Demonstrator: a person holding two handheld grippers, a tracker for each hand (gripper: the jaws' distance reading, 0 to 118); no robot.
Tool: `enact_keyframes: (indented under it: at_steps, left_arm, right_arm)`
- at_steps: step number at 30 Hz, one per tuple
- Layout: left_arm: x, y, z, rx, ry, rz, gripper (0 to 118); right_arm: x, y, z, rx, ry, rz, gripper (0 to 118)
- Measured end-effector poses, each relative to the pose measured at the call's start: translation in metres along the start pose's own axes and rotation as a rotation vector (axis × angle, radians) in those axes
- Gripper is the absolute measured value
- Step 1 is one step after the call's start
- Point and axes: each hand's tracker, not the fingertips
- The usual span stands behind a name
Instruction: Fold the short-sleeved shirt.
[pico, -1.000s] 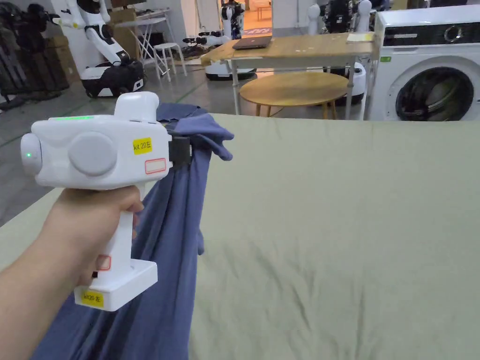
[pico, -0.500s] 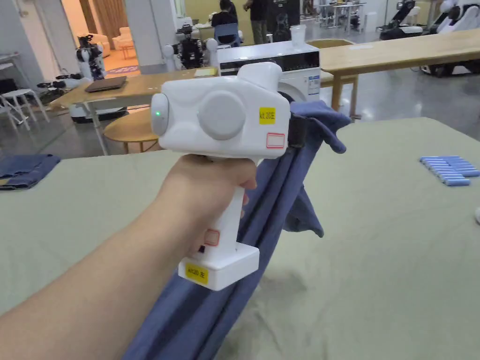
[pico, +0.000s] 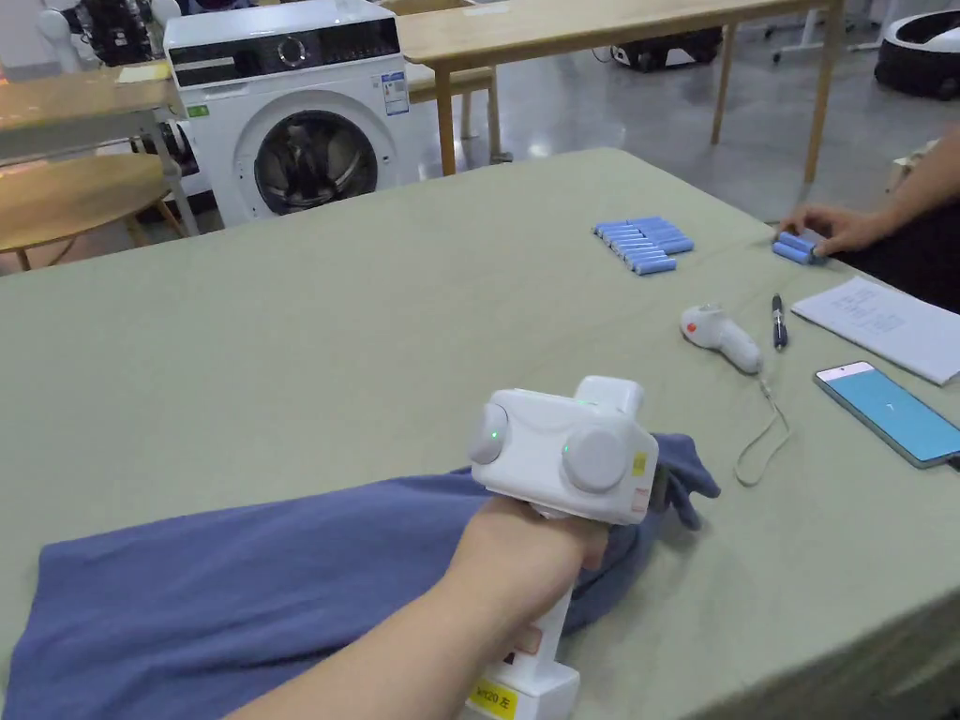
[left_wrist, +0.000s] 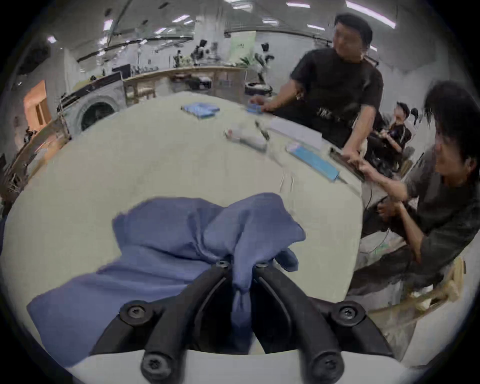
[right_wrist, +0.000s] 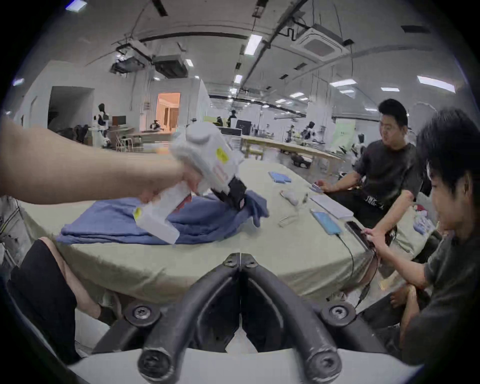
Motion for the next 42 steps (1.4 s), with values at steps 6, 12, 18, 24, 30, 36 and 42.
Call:
enact_keyframes:
  at_steps: [6,12,18,24,30,36,42]
  left_arm:
    - [-0.022,-0.023,0.033,0.074,0.008,-0.098,110]
    - [-0.074,-0.064,0.165,0.239,0.109,-0.092,110]
    - [-0.140,-0.170,0.317,0.483,0.337,0.234,83]
    - [-0.164,-0.283,0.408,0.663,0.688,0.434,7]
    - [-0.152,-0.344,0.410,0.566,0.830,0.440,3]
    - [-0.158,-0.358,0.384,0.536,0.742,0.513,0]
    - [-0.178,-0.332,0.353,0.447,0.614,0.437,0]
  right_arm:
    - [-0.014,0.009,-0.017,-0.006,0.041,0.006,0]
    - [-0.027,0.022,-0.035,0.043,0.102,0.006,0]
    - [-0.073,0.051,-0.067,0.113,0.191,0.000,0]
    - [-0.133,0.079,-0.104,0.132,0.253,-0.021,0]
    - [-0.166,0.093,-0.117,0.136,0.261,-0.041,0]
    - [-0.186,0.081,-0.114,0.091,0.264,-0.002,0]
    - [-0.183,0.064,-0.116,0.036,0.268,0.024,0]
